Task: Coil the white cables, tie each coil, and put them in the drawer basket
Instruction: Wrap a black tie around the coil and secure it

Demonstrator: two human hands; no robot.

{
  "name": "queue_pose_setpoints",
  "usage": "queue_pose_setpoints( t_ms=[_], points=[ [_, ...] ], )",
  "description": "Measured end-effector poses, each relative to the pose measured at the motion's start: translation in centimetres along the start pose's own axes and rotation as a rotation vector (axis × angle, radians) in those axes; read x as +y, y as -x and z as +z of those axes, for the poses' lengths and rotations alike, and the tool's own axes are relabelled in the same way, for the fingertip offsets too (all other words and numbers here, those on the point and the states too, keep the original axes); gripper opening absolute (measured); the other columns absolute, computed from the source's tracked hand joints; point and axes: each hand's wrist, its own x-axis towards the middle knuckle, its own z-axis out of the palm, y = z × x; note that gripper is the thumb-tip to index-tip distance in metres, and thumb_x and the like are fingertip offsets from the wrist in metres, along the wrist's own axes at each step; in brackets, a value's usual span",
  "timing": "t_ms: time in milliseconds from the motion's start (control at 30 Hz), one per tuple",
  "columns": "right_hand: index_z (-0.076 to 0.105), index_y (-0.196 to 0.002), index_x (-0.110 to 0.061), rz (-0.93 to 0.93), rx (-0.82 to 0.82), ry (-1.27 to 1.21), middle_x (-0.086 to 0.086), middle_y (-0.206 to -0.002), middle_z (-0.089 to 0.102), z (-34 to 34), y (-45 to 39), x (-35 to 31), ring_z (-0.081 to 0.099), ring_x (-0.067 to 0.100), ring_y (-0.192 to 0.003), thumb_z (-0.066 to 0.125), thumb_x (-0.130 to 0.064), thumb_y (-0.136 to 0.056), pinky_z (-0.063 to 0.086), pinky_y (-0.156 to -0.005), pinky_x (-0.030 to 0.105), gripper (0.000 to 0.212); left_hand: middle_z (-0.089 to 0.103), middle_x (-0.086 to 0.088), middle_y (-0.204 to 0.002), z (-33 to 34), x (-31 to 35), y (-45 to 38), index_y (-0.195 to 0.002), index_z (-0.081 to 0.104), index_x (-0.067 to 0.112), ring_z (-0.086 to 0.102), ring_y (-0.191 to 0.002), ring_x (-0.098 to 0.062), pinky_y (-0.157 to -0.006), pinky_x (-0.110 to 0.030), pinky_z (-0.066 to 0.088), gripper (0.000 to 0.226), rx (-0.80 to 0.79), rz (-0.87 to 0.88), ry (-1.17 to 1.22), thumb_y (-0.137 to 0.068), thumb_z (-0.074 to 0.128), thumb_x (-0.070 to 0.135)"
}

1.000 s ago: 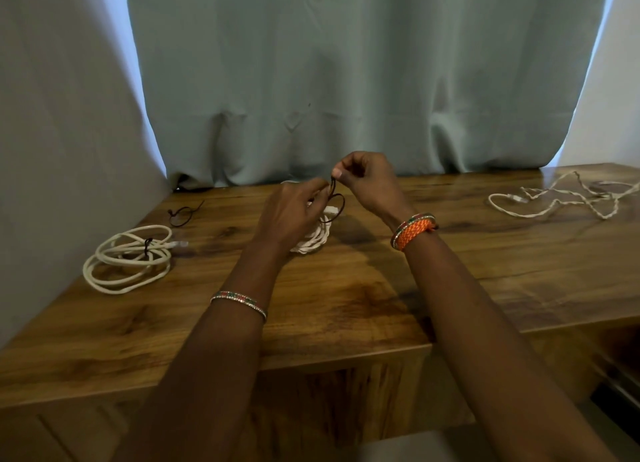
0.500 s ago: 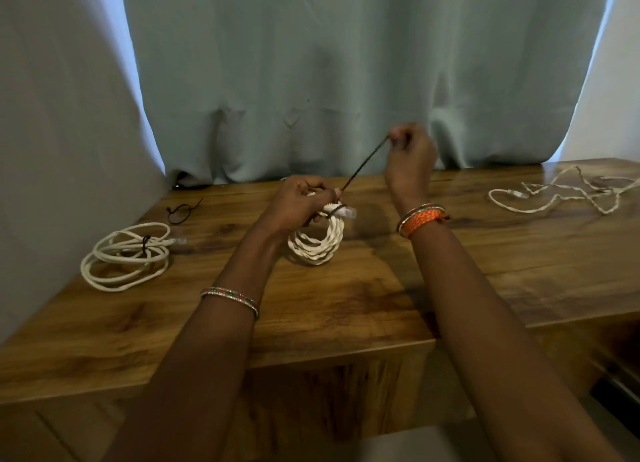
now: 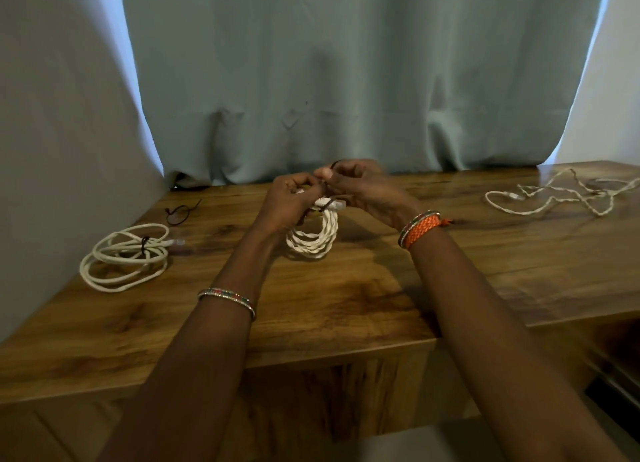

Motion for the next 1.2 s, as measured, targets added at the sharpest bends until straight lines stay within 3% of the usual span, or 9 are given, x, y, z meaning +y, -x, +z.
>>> queue_pose_setpoints(
  t_ms=[133, 267, 467, 600, 800, 900, 967, 1200],
  points=[
    [0.064, -0.099, -0.004, -0.043, 0.008, -0.041, 0.009, -0.101, 0.066, 0.0, -0.1, 0.2, 0.065, 0.017, -0.091, 0.062, -0.011, -0.089, 0.056, -0.076, 0.027, 0.013, 0.047, 0.009, -0.037, -0.2, -0.1, -0.3, -0.067, 0.060, 0.013, 0.039, -0.033, -0.001, -0.036, -0.012, 0.028, 0.022, 0.043, -0.010, 0.010, -0.089, 0.058, 0.012],
    [0.061, -0.091, -0.008, 0.035, -0.013, -0.029, 0.010, -0.092, 0.064, -0.2, 0.1, 0.0, 0.058, 0.027, -0.088, 0.059, -0.011, -0.091, 0.052, -0.082, 0.032, 0.003, 0.049, 0.009, -0.036, -0.3, -0.1, -0.3, -0.066, 0.061, 0.014, 0.039, -0.031, -0.001, -0.035, -0.011, 0.026, 0.021, 0.093, -0.036, 0.010, -0.085, 0.059, 0.007],
    [0.063, -0.088, -0.007, 0.032, -0.119, 0.027, 0.002, -0.079, 0.069, -0.4, 0.1, -0.2, 0.067, 0.019, -0.083, 0.065, 0.004, -0.081, 0.056, -0.084, 0.035, 0.014, 0.054, 0.007, -0.045, -0.7, -0.2, -0.7, -0.077, 0.062, 0.011, 0.042, -0.030, -0.001, -0.033, -0.010, 0.027, 0.011, 0.193, -0.075, -0.016, -0.086, 0.058, 0.008],
    [0.064, -0.095, -0.005, -0.025, -0.049, 0.081, 0.000, -0.075, 0.069, 0.2, 0.0, -0.2, 0.068, 0.012, -0.075, 0.071, 0.004, -0.076, 0.058, -0.076, 0.028, 0.021, 0.052, 0.011, -0.038, -1.0, -0.5, -0.8, -0.074, 0.061, 0.014, 0.041, -0.030, 0.000, -0.033, -0.009, 0.028, 0.016, 0.216, -0.105, 0.026, -0.088, 0.055, 0.009],
    [0.064, -0.102, 0.002, -0.122, 0.122, 0.168, 0.003, -0.073, 0.067, 0.1, -0.2, -0.5, 0.067, 0.009, -0.065, 0.071, 0.005, -0.076, 0.056, -0.065, 0.021, 0.027, 0.053, 0.008, -0.046, -0.9, -0.4, -1.1, -0.071, 0.058, 0.016, 0.043, -0.035, -0.002, -0.034, -0.012, 0.029, 0.019, 0.258, -0.102, 0.135, -0.088, 0.054, 0.010],
    [0.068, -0.096, -0.007, -0.178, 0.205, 0.283, -0.008, -0.061, 0.063, -0.3, -0.7, -0.1, 0.060, 0.003, -0.056, 0.068, 0.005, -0.080, 0.053, -0.062, 0.020, 0.020, 0.055, 0.005, -0.053, -1.8, -0.7, -1.7, -0.064, 0.056, 0.018, 0.049, -0.049, -0.008, -0.047, -0.020, 0.039, 0.025, 0.374, -0.065, 0.180, -0.087, 0.053, 0.009],
    [0.070, -0.097, -0.009, -0.191, 0.224, 0.357, -0.005, -0.066, 0.064, -0.3, -0.8, 0.1, 0.055, -0.001, -0.054, 0.065, 0.002, -0.084, 0.050, -0.059, 0.019, 0.018, 0.056, 0.004, -0.056, -2.2, -1.0, -1.9, -0.062, 0.058, 0.019, 0.051, -0.056, -0.012, -0.055, -0.025, 0.042, 0.027, 0.417, -0.034, 0.200, -0.086, 0.054, 0.009],
    [0.073, -0.093, -0.015, -0.122, 0.144, 0.493, -0.005, -0.082, 0.066, 0.5, -0.3, 0.0, 0.056, 0.004, -0.077, 0.056, -0.002, -0.087, 0.044, -0.066, 0.018, 0.022, 0.057, 0.001, -0.059, -1.9, -1.7, -2.0, -0.064, 0.057, 0.020, 0.053, -0.054, -0.013, -0.051, -0.023, 0.042, 0.025, 0.432, 0.011, 0.147, -0.085, 0.058, 0.008]
  ],
)
